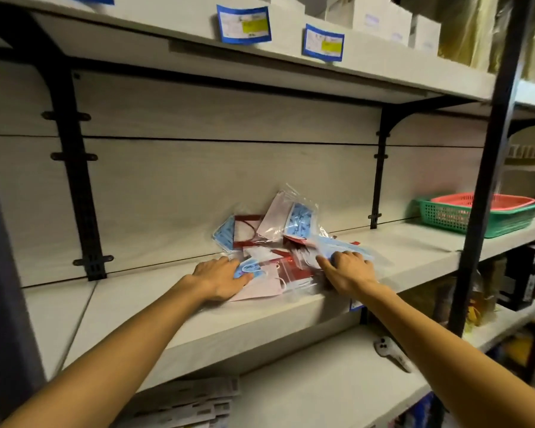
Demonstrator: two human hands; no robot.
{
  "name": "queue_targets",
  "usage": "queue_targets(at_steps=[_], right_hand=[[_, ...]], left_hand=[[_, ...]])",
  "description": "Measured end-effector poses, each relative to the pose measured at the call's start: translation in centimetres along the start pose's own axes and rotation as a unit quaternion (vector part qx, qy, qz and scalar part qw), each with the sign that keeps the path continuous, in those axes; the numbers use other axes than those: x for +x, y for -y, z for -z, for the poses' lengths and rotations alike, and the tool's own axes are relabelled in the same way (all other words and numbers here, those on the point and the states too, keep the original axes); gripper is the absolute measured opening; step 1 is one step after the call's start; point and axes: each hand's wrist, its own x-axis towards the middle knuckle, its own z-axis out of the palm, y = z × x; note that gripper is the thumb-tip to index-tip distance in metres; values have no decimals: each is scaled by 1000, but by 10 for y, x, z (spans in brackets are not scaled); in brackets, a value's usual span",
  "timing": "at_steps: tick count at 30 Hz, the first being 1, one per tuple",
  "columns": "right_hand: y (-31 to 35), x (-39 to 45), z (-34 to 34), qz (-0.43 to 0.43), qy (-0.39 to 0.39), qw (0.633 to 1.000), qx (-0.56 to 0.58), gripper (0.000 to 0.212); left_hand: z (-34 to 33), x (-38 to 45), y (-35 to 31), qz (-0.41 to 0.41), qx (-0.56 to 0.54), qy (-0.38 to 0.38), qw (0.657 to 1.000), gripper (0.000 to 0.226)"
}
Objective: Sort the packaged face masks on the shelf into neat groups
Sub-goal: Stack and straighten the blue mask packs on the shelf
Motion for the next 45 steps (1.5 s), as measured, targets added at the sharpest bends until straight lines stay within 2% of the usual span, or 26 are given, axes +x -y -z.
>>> queue_targets(at_steps=[6, 10, 13, 17, 20, 23, 26, 30, 32, 41, 45], right_hand=[[-3, 29, -1, 42, -103, 993, 35, 45], [-19, 50, -3, 22, -31, 999, 0, 48], [-28, 61, -3, 54, 10, 998, 44, 36], [-27, 73, 2, 137, -19, 983, 118, 40], [-25, 81, -2, 188, -22, 966, 176, 35], [-26, 85, -7, 218, -42, 948, 227, 26], [-27, 90, -14, 240, -38, 933, 264, 22], [-23, 88, -17, 246, -67, 923, 288, 20], [-16, 83, -13, 243, -90, 917, 304, 20], [43, 16, 21, 288, -200, 861, 368, 29], [74, -39, 36, 311, -285, 822, 382, 34]], left_hand=[[6, 26, 1, 42, 23, -2, 999, 80], [5, 35, -9, 89, 12, -37, 995, 77], [6, 40, -20, 110, -5, -75, 991, 76], [18, 49, -33, 143, -52, -95, 984, 60], [23, 54, -45, 171, -98, -121, 973, 49], [23, 53, -51, 213, -176, -126, 953, 58], [22, 45, -52, 264, -234, -130, 927, 55], [31, 31, -43, 285, -313, -174, 889, 17], [39, 20, -35, 285, -353, -196, 869, 8], [80, -68, -19, 267, -490, -212, 803, 17], [101, -126, -8, 250, -511, -231, 789, 14]])
